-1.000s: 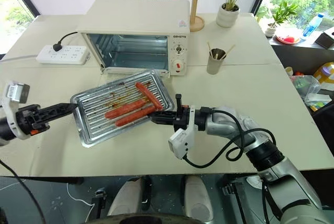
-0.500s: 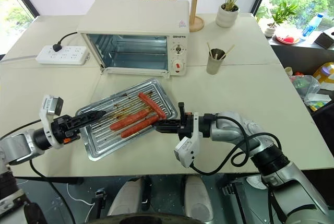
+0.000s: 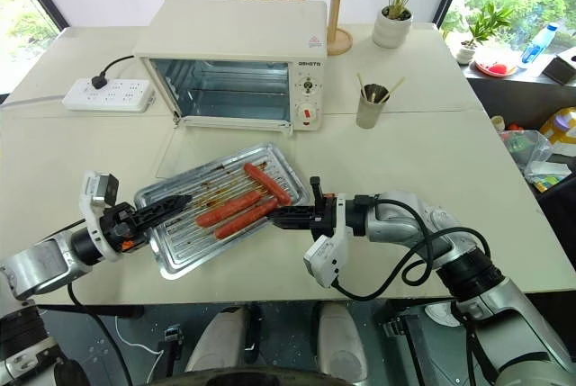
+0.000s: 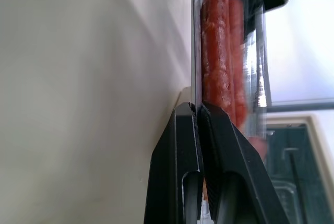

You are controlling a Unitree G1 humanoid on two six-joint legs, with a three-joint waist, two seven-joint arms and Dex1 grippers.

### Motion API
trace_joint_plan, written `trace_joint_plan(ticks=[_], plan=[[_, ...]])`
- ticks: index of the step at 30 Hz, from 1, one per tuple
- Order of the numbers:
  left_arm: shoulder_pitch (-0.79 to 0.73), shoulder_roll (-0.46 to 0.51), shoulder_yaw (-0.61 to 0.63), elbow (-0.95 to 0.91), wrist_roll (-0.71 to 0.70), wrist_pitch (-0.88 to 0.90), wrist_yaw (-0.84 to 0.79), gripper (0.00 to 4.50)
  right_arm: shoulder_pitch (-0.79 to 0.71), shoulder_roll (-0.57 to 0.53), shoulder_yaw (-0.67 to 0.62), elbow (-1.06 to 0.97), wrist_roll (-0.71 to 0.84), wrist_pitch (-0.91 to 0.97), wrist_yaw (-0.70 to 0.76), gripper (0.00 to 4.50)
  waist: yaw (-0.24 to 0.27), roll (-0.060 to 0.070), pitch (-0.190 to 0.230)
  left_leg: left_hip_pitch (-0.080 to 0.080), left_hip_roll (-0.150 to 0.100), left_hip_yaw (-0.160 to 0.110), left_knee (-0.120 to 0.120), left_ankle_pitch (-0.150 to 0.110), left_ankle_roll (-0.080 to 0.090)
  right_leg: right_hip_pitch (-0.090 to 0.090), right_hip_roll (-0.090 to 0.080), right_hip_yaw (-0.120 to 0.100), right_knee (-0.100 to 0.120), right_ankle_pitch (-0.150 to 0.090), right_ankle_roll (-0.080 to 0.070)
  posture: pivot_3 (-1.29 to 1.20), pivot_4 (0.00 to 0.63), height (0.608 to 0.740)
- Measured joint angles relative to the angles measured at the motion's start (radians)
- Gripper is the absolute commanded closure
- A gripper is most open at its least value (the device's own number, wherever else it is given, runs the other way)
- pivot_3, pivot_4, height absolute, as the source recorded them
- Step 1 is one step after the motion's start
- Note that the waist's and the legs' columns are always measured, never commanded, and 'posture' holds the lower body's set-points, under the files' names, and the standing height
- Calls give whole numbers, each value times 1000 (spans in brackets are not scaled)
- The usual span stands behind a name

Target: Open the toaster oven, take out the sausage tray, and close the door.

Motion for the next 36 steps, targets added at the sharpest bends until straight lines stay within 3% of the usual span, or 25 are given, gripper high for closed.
trace_joint_plan(ticks=[10,13,15,24,36], plan=[[125,122,-173,16,-296,-217,151,4465,-1,-4,-2,0,-2,-11,0,4500,1,0,0,1,0,0,-1,0,0,2,0,0,-2,-1,-4,0,150,740],[157,155,-206,16,-343,-266,157,4500,-2,-14,-3,0,24,-10,10,3504,1,0,0,2,0,0,-1,0,0,3,0,0,-3,-2,-4,0,150,740],[180,173,-215,18,-346,-299,163,4500,-2,-27,-11,0,31,-7,14,2579,1,0,0,7,0,1,-4,0,0,7,0,0,-6,-2,-4,0,150,740],[263,179,-235,0,-339,-350,102,4500,-10,-53,-54,-1,22,-30,10,2579,2,0,0,10,0,1,-5,0,0,12,0,0,-11,-2,-5,0,150,740],[353,147,-124,2,-339,-427,13,4500,26,-96,-90,60,-16,-83,-28,2579,1,0,0,9,0,2,-5,0,0,12,0,0,-12,-2,-5,0,150,740]])
